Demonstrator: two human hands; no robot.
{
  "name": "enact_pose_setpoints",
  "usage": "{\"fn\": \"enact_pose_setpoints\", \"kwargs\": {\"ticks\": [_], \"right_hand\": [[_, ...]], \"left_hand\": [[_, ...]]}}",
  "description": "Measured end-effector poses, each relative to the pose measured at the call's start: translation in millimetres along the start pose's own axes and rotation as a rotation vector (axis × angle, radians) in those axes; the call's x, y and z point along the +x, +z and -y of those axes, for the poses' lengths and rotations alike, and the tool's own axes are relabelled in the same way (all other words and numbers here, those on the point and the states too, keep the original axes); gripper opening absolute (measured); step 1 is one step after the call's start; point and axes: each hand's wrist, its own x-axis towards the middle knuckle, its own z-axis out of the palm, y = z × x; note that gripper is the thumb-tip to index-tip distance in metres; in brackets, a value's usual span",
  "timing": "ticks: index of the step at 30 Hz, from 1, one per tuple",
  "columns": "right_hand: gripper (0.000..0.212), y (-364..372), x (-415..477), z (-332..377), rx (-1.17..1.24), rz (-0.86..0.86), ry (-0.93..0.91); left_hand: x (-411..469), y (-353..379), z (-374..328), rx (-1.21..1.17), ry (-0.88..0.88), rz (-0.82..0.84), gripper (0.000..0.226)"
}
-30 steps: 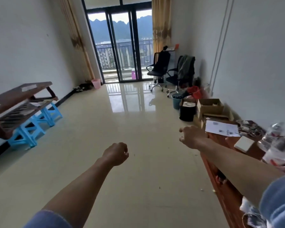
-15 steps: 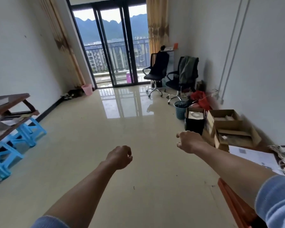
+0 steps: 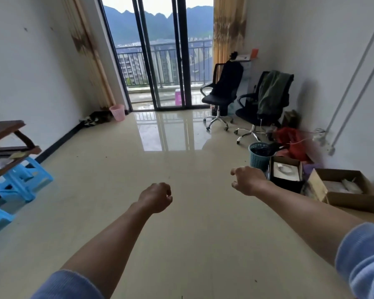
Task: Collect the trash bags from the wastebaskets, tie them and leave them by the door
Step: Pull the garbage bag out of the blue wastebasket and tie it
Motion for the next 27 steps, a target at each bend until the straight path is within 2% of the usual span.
{"fn": "enact_pose_setpoints", "kwargs": {"ticks": [7,14,27], "right_hand": [[0.044,-14.7,157.7,-55.0,0.057,0.008,0.176],[0.038,1.2,313.6,-142.4,0.069,0.041,0.297],[0.032,-6.3,617.9,-292.1,0.067,0.175,0.327]], "left_hand": [[212.4,-52.8,-30.2,0.093,0.134,0.054,0.021],[408.8,-43.0,-99.3,0.130,0.292,0.115,0.023],[736.7,-75.8,-207.4,0.085,0.267,0.170,0.022]]}}
